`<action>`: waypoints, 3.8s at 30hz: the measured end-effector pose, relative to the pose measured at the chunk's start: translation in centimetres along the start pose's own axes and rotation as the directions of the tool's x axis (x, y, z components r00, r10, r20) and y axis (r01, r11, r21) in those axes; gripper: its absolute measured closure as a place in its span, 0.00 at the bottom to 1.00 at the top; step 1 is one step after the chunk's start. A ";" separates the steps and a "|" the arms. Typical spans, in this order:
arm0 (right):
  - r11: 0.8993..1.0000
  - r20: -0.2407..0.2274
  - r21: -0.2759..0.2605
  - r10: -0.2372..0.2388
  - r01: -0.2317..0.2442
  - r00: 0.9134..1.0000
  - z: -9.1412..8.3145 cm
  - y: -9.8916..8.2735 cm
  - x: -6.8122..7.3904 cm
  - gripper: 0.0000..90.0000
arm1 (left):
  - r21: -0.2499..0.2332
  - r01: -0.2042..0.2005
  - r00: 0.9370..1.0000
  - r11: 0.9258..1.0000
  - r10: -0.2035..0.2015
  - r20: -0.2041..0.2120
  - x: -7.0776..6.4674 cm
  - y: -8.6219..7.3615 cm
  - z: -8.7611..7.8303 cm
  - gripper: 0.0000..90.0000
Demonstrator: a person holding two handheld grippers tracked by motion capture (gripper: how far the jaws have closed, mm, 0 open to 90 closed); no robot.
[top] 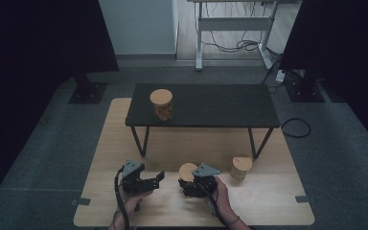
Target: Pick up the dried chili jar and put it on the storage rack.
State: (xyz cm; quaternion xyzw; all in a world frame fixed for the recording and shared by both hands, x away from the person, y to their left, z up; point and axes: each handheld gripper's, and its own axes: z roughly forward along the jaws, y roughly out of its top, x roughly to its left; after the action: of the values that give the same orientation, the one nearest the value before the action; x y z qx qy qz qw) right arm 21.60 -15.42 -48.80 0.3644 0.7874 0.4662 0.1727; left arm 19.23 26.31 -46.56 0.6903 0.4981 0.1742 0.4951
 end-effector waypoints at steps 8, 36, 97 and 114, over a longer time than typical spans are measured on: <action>1.000 0.005 -0.020 0.002 -0.002 1.000 -1.1 -0.6 0.0 0.27 | 0.001 0.004 1.000 1.000 -0.004 -0.001 0.2 0.0 0.0 0.06; 0.997 -0.031 -0.064 -0.039 0.037 0.999 -4.4 -0.6 -0.5 0.27 | -0.005 0.017 1.000 1.000 -0.017 -0.009 0.6 -0.1 -0.2 0.06; 0.992 -0.026 -0.105 -0.077 0.074 0.997 -7.9 2.7 -1.3 0.27 | -0.004 0.021 1.000 1.000 -0.021 0.005 0.8 0.0 -0.2 0.06; 0.987 -0.029 -0.108 -0.123 0.119 0.992 -8.6 5.0 -1.4 0.27 | -0.003 0.010 1.000 1.000 -0.010 0.011 0.5 0.1 -0.1 0.06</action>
State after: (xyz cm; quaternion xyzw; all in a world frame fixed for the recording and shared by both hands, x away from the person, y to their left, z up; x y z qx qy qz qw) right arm 19.33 -20.19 -40.26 0.2979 0.7851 0.5025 0.2059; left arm 19.47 26.82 -46.55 0.6878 0.4987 0.1688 0.4998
